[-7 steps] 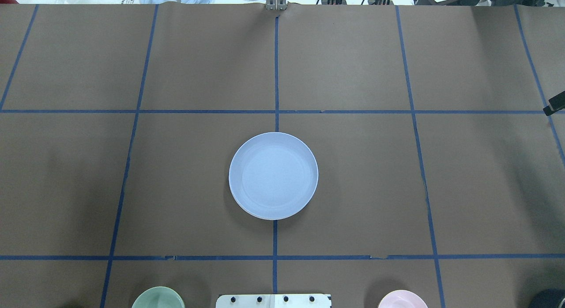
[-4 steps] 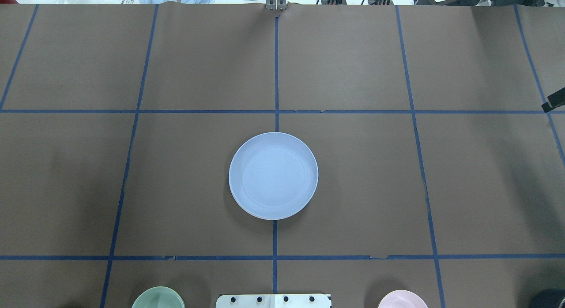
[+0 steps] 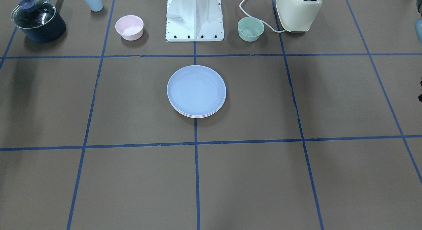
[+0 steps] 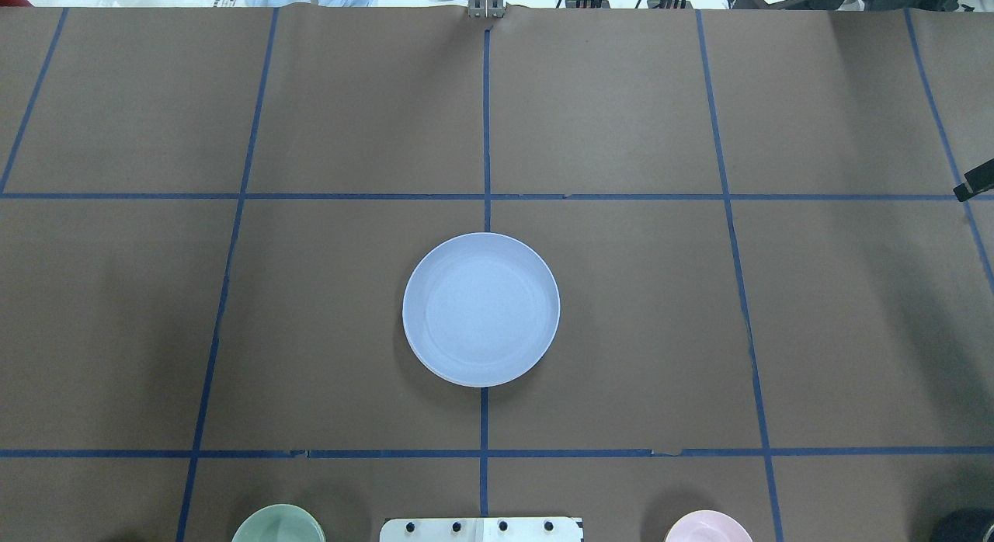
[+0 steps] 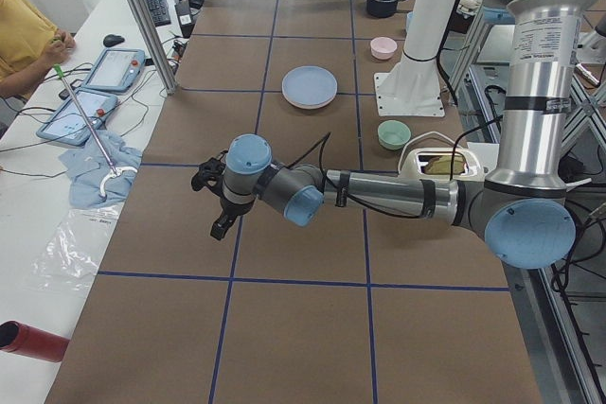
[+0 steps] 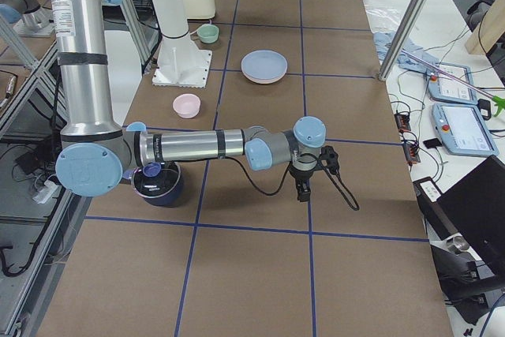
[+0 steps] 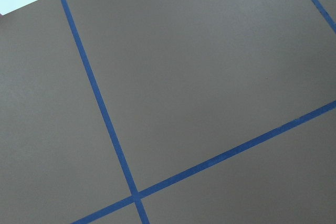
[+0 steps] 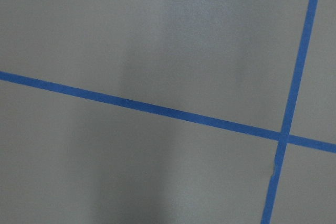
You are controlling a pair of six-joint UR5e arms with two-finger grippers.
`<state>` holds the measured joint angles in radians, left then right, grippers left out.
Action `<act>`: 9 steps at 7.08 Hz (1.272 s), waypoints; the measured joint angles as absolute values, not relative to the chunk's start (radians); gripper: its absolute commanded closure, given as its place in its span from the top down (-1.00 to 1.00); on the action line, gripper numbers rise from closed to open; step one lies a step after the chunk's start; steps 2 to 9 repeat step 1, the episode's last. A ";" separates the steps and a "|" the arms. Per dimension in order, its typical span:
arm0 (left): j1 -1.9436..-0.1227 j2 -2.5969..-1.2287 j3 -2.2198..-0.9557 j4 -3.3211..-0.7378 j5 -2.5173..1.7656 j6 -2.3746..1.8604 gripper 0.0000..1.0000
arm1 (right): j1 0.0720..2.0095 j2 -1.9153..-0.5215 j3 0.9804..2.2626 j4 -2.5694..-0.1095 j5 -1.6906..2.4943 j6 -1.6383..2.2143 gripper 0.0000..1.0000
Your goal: Stack three plates with pink and blue
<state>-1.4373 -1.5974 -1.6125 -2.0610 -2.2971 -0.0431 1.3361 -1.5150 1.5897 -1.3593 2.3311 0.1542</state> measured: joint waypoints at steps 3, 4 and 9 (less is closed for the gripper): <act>-1.437 -1.594 -1.610 -2.062 -2.299 -0.043 0.99 | 1.336 -1.510 1.598 -1.359 2.336 0.152 1.00; -1.437 -1.594 -1.610 -2.062 -2.299 -0.043 0.99 | 1.336 -1.510 1.598 -1.359 2.336 0.152 1.00; -1.437 -1.594 -1.610 -2.062 -2.299 -0.043 0.99 | 1.336 -1.510 1.598 -1.359 2.336 0.152 1.00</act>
